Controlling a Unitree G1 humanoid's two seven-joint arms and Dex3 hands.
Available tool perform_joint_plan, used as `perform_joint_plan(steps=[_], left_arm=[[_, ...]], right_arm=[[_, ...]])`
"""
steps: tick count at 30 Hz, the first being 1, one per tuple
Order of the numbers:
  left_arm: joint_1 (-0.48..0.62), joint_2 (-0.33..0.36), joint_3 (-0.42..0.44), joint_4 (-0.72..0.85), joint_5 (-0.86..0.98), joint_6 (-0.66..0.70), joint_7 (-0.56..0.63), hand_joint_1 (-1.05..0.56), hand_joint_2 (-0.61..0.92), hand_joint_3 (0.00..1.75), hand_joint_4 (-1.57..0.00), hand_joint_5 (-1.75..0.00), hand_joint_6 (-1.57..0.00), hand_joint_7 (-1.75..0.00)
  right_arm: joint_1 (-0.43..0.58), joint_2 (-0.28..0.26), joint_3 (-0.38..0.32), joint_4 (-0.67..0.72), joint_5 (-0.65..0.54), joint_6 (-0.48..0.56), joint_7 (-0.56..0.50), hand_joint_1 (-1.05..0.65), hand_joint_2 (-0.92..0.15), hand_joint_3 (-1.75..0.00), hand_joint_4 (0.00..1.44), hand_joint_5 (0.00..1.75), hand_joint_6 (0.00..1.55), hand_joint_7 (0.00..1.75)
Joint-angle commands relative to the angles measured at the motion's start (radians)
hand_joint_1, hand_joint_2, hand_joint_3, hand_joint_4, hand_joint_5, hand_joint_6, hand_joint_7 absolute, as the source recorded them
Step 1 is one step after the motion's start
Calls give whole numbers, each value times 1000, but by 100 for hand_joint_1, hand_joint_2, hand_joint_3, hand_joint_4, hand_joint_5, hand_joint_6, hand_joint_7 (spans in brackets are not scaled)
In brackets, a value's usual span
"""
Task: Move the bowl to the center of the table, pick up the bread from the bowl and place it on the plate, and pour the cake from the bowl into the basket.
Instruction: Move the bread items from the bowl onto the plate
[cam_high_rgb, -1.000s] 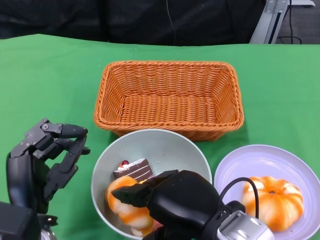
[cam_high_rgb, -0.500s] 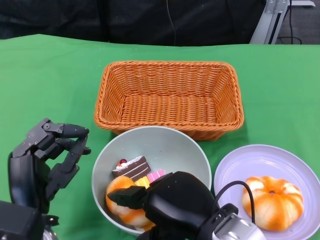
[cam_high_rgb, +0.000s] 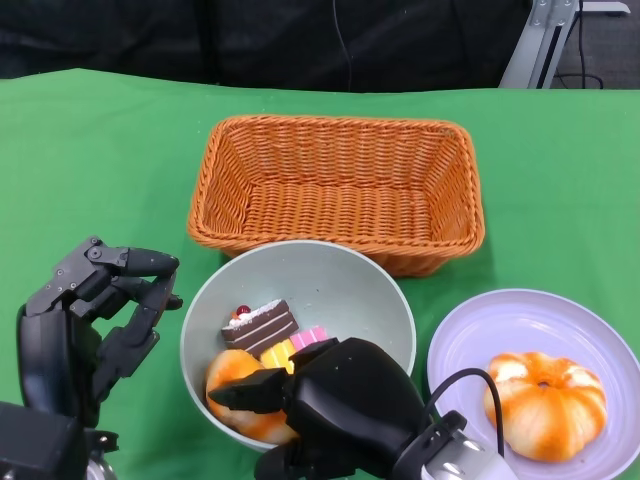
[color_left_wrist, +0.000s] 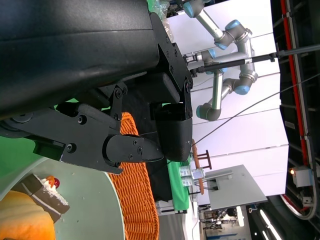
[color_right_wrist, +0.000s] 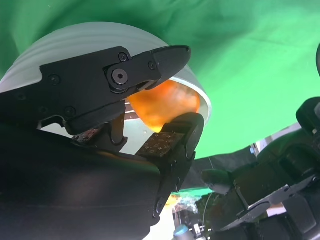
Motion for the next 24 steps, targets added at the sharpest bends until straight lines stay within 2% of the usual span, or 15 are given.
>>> perform_joint_plan(steps=[1,5,6,7,8,9,10,13,20,23,24], left_arm=[[6,15,4,12,-9,-19,-6,-22,91,28,-77,-143,-82,-105],[6,19,3,17,-9,-22,-8,-21,92,27,-77,-143,-82,-105],[7,19,2,18,-15,-19,-12,-21,91,27,-77,-143,-82,-105],[6,20,2,20,-19,-21,-15,-21,91,27,-77,-143,-82,-104],[5,21,1,23,-21,-23,-16,-20,92,26,-77,-143,-82,-104],[5,22,1,24,-21,-24,-16,-20,92,26,-77,-143,-82,-104],[5,23,1,25,-21,-26,-16,-20,92,26,-77,-143,-82,-103],[7,27,0,23,-16,-24,-14,-21,92,25,-77,-142,-82,-102],[2,32,2,36,-21,-34,-22,-20,92,25,-78,-142,-83,-101],[1,28,3,33,-28,-23,-21,-19,92,26,-78,-141,-84,-101],[1,28,3,33,-30,-22,-22,-19,92,26,-78,-141,-84,-101]], right_arm=[[3,-15,-15,35,11,17,-7,-24,-90,0,68,131,108,9],[6,-9,-18,43,28,14,-25,-24,-90,0,67,135,108,12],[8,-5,-20,46,36,12,-32,-24,-91,0,66,138,105,20],[11,-1,-23,48,44,9,-41,-23,-90,0,66,140,96,39],[13,2,-24,49,51,8,-45,-23,-90,0,65,145,82,70],[13,2,-25,49,55,7,-48,-23,-90,0,64,148,75,84],[13,2,-25,50,58,6,-49,-23,-90,0,63,149,70,94],[14,8,-30,52,74,0,-63,-22,-90,0,63,151,67,100],[15,10,-36,42,87,5,-64,-24,-92,-1,64,150,70,90],[23,6,-57,7,125,-4,-55,-24,-92,-2,75,119,90,39],[25,4,-62,-3,133,-6,-55,-25,-92,-2,77,115,93,32]])
